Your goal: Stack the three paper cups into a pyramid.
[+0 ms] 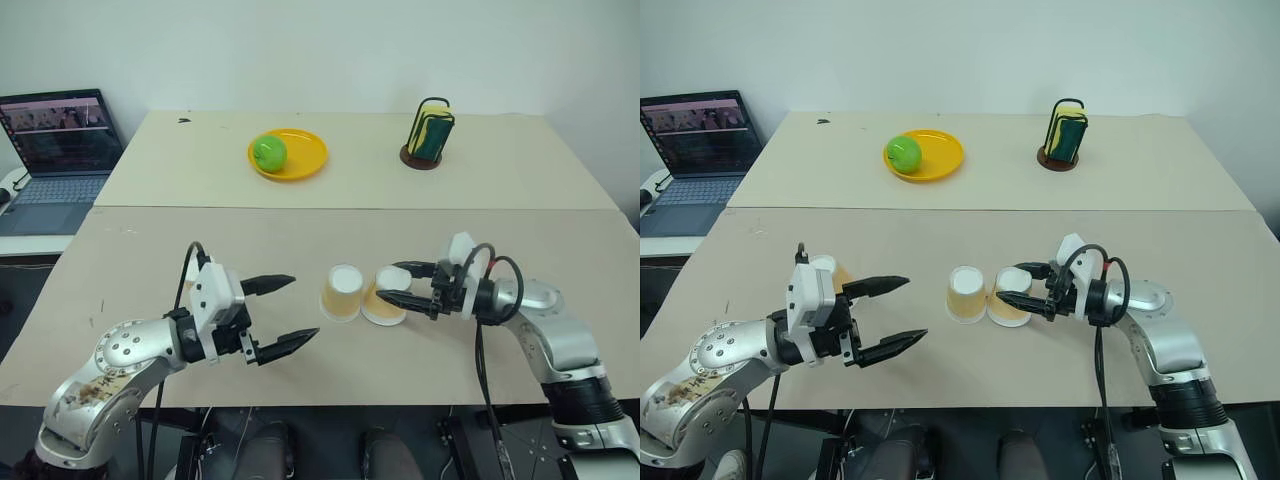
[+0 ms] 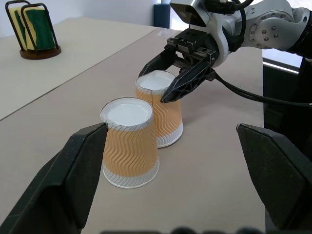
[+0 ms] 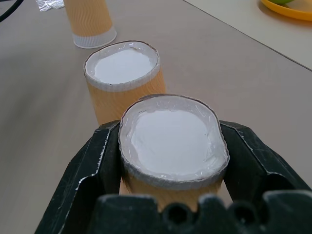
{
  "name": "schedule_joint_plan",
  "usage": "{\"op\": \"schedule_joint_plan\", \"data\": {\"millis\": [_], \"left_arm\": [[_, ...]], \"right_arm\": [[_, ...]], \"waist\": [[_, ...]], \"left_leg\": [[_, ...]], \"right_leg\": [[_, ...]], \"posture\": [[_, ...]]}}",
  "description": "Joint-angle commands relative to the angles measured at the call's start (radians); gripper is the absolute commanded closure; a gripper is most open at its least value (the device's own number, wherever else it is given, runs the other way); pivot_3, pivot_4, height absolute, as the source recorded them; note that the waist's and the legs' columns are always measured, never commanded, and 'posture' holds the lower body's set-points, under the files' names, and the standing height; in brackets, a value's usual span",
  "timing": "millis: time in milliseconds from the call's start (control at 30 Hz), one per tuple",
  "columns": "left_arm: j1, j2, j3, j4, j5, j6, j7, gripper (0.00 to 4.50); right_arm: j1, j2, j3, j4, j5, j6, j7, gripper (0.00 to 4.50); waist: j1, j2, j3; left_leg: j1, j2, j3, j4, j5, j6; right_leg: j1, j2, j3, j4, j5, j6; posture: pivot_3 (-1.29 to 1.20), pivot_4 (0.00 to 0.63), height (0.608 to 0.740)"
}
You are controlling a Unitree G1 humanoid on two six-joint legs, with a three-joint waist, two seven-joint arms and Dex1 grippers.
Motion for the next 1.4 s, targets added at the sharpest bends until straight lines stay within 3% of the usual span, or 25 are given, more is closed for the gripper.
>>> {"op": "schedule_joint_plan", "data": {"millis": [33,133,200,333,1400], "left_arm": [[-0.009,0.01,0.02,-0.039,-0.02,0.006,0.002,0.0],[-0.007,0.009,0.023,-0.038,-0.02,0.007,-0.001,0.0],[-0.001,0.009,0.025,-0.036,-0.017,0.003,-0.005,0.0],[0.001,0.008,0.025,-0.034,-0.015,0.0,-0.007,0.0],[-0.008,0.002,0.018,-0.029,-0.023,0.005,-0.006,0.0]], "right_arm": [[-0.007,0.006,-0.009,-0.003,-0.006,-0.024,-0.004,1.9],[-0.008,0.009,-0.011,-0.001,-0.004,-0.018,-0.007,1.9],[-0.008,0.009,-0.017,-0.001,0.013,0.004,-0.002,0.92],[-0.01,0.007,-0.02,-0.004,0.006,-0.006,-0.006,0.04],[0.056,-0.064,-0.079,-0.13,0.075,0.082,0.001,0.04]], "waist": [[0.0,0.0,0.0],[0.0,0.0,0.0],[0.0,0.0,0.0],[0.0,0.0,0.0],[0.0,0.0,0.0]], "left_leg": [[0.0,0.0,0.0,0.0,0.0,0.0],[0.0,0.0,0.0,0.0,0.0,0.0],[0.0,0.0,0.0,0.0,0.0,0.0],[0.0,0.0,0.0,0.0,0.0,0.0],[0.0,0.0,0.0,0.0,0.0,0.0]], "right_leg": [[0.0,0.0,0.0,0.0,0.0,0.0],[0.0,0.0,0.0,0.0,0.0,0.0],[0.0,0.0,0.0,0.0,0.0,0.0],[0.0,0.0,0.0,0.0,0.0,0.0],[0.0,0.0,0.0,0.0,0.0,0.0]], "posture": [[0.0,0.15,0.735],[0.0,0.15,0.735],[0.0,0.15,0.735],[0.0,0.15,0.735],[0.0,0.15,0.735]]}}
